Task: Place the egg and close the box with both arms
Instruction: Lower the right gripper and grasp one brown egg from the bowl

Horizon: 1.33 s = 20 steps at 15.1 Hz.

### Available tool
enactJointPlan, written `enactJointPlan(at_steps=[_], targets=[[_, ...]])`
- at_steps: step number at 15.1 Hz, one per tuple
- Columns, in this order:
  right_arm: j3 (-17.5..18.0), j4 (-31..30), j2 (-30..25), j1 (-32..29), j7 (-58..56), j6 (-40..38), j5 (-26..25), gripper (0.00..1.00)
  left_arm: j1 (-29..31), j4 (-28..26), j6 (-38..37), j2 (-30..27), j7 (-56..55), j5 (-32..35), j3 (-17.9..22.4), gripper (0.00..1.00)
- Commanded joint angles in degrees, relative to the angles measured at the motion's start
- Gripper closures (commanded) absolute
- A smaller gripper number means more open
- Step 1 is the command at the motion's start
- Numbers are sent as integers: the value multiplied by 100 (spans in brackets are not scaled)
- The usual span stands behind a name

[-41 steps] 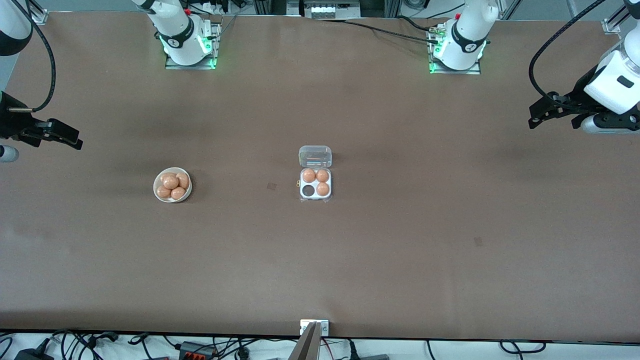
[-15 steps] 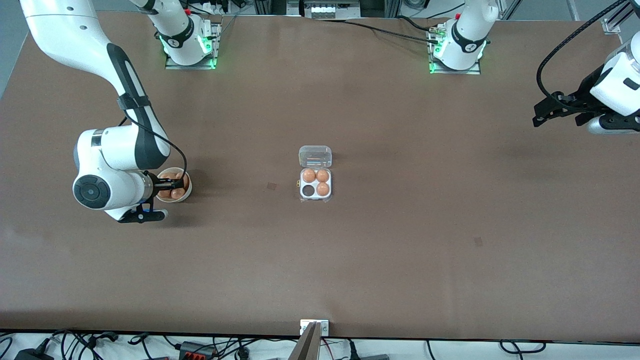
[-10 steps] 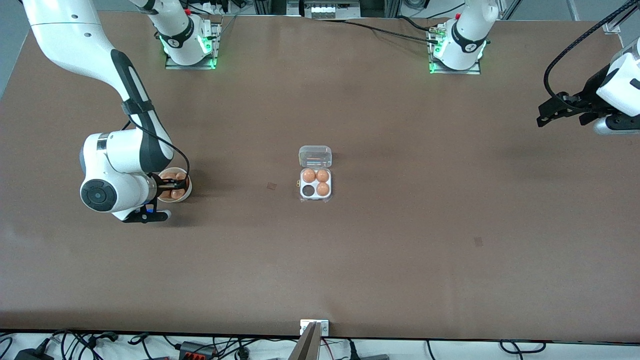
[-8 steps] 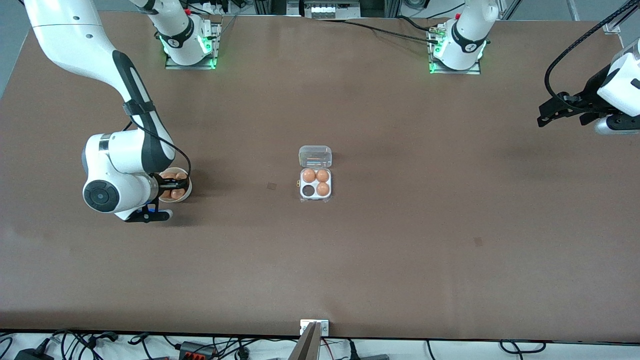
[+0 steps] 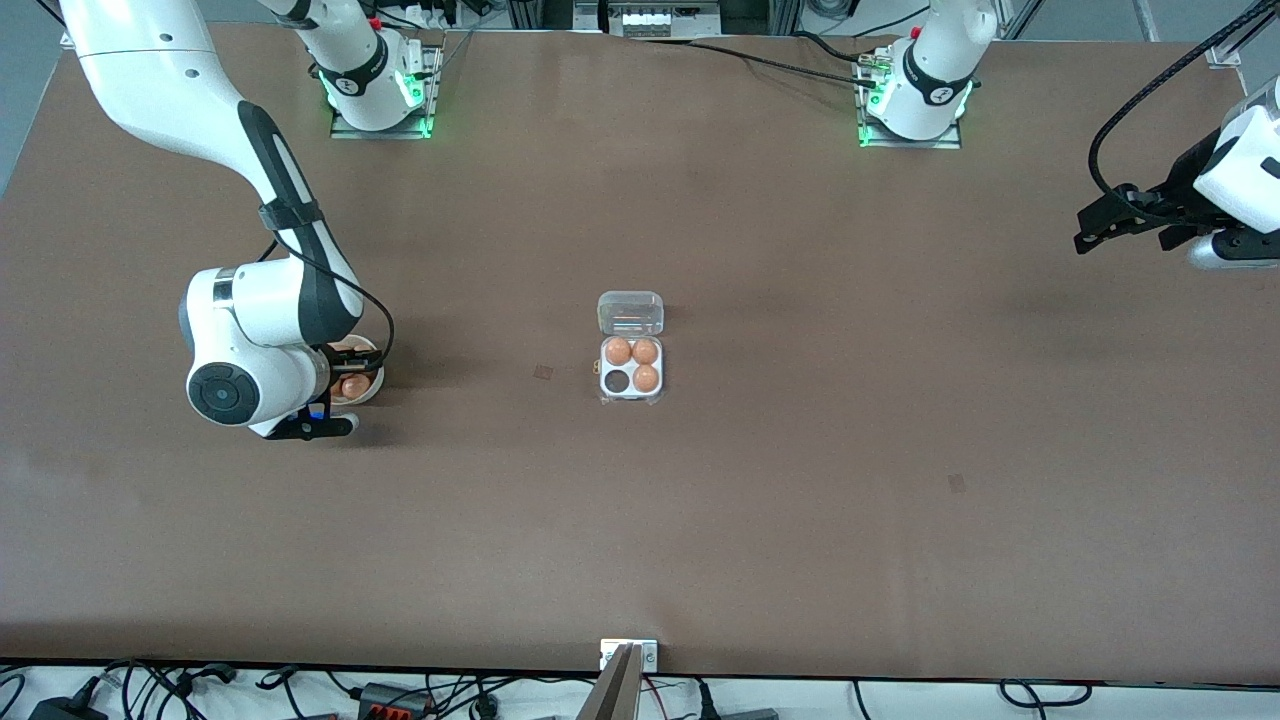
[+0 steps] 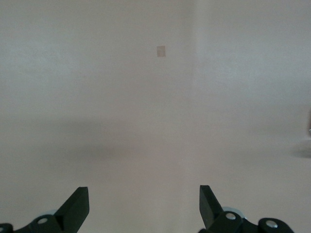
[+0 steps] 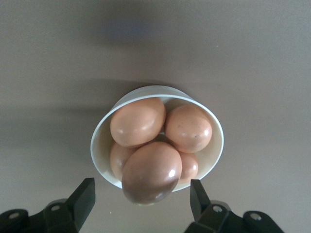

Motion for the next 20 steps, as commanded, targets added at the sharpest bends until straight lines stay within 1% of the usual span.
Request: enactJointPlan(at_steps=[1, 2, 4, 5, 6, 7, 8, 9, 13, 14, 15, 16, 17, 19, 20], targets=[[13, 48, 24, -14, 99, -6, -26, 13, 30, 111, -106, 44, 51, -65, -37, 0], [13, 48, 24, -14, 125, -14, -26, 16, 30, 111, -106, 44, 43, -65, -45, 0], [13, 48, 24, -5, 125, -15, -26, 27, 30, 119, -106, 44, 43, -65, -45, 0], [13, 48, 24, -14, 125, -6, -8, 40, 30, 111, -115, 44, 43, -65, -54, 0], [4, 48, 24, -23, 116, -6, 35, 65, 30, 119, -123, 44, 34, -65, -63, 0], [4, 92, 24, -23, 125, -14, 114, 86, 30, 119, -123, 44, 25, -65, -72, 0], [-5, 179, 33, -14, 125, -49, 176, 96, 30, 119, -123, 44, 16, -65, -72, 0], [-5, 232, 24, -14, 116, -67, 194, 100, 30, 119, -123, 44, 16, -65, -72, 0], [12, 610, -63, 3, 29, -111, 203, 100, 13, 119, -123, 44, -1, -65, -81, 0], [30, 767, -160, 12, 20, -277, 229, 100, 13, 119, -123, 44, -1, -65, -81, 0], [82, 1047, -178, 47, 11, -444, 386, 100, 13, 119, -123, 44, -1, -65, -81, 0], [283, 1381, -178, 65, 28, -567, 509, 100, 13, 119, -123, 44, -1, -65, -81, 0], [442, 1645, -117, 196, 63, -699, 510, 100, 13, 119, -123, 44, 7, -65, -81, 0], [470, 1770, -55, 425, 125, -560, 554, 100, 13, 119, -123, 44, 8, -65, -81, 0], [487, 1780, -3, 556, 108, -325, 572, 100, 13, 119, -123, 44, 8, -65, -81, 0]])
